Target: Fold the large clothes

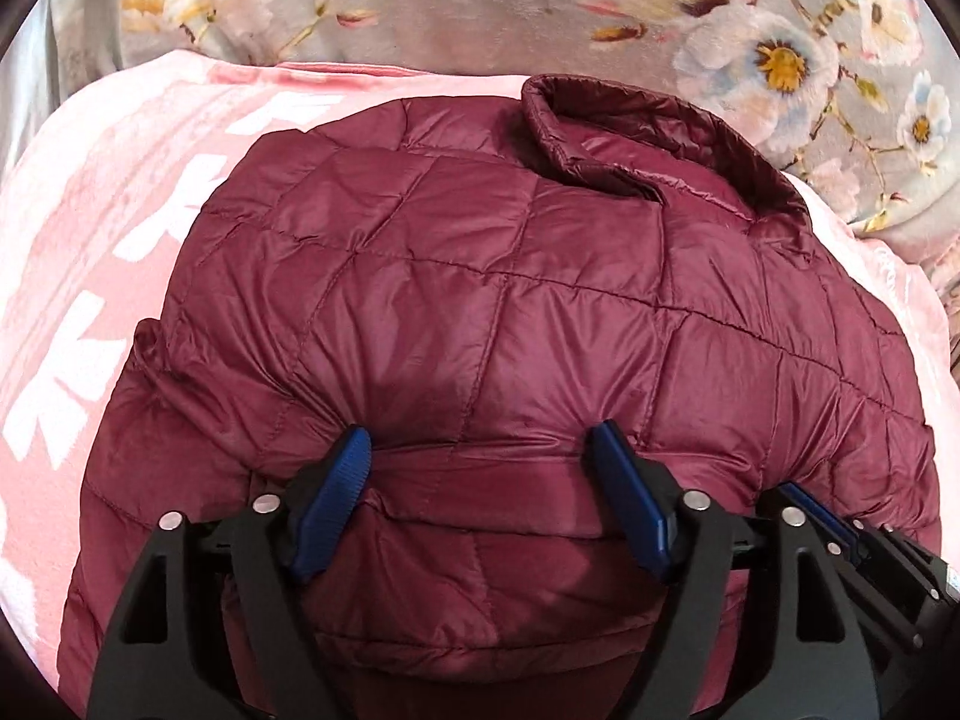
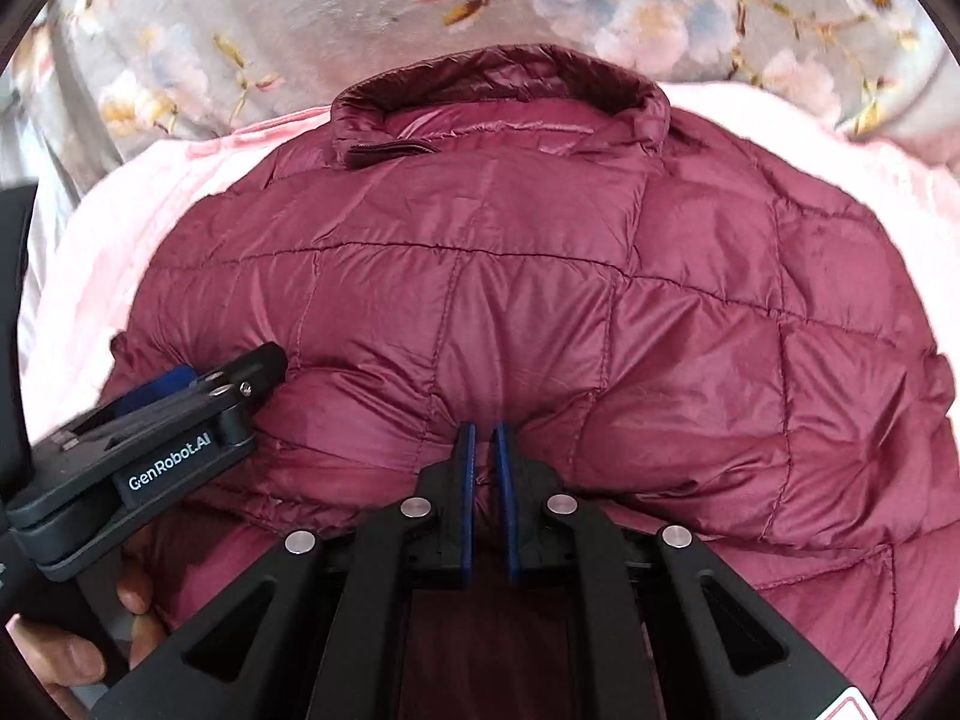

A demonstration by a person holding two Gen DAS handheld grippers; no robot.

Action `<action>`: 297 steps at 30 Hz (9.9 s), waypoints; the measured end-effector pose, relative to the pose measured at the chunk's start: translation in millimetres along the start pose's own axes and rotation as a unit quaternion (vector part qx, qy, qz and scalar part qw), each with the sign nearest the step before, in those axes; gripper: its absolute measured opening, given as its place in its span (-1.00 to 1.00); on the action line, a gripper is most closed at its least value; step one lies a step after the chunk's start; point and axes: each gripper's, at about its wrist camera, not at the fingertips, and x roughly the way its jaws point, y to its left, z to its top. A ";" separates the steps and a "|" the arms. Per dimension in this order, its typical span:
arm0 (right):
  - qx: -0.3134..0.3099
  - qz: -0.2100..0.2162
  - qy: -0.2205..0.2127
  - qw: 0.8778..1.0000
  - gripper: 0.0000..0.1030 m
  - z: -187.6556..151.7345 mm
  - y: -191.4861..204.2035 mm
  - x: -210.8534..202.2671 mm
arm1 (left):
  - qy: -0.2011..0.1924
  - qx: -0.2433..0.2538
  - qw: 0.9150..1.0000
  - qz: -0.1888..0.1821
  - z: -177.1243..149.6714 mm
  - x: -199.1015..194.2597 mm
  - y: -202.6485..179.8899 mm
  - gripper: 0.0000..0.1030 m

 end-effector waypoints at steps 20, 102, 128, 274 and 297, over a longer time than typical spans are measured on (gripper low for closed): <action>0.019 0.023 -0.002 1.000 -0.81 0.2 -8.6 2.1 | 0.005 0.021 1.000 0.022 2.9 4.4 -8.7 0.58; 0.134 0.122 0.019 0.983 -0.92 93.8 -123.4 76.9 | 0.089 -0.105 0.964 -0.228 91.0 88.7 16.6 -0.78; 0.190 0.109 -0.047 0.975 -0.63 211.6 -118.8 72.6 | 0.059 -0.166 0.960 -0.216 222.9 103.1 2.8 -0.08; 0.109 0.117 -0.268 0.950 -0.96 -98.2 -158.0 -405.1 | -0.168 -0.065 0.969 -0.171 -48.0 -420.1 160.0 -0.88; 0.165 0.048 -0.040 0.984 -0.05 -1.5 -184.5 -122.0 | 0.049 -0.045 0.998 -0.016 11.4 -83.3 123.7 -0.72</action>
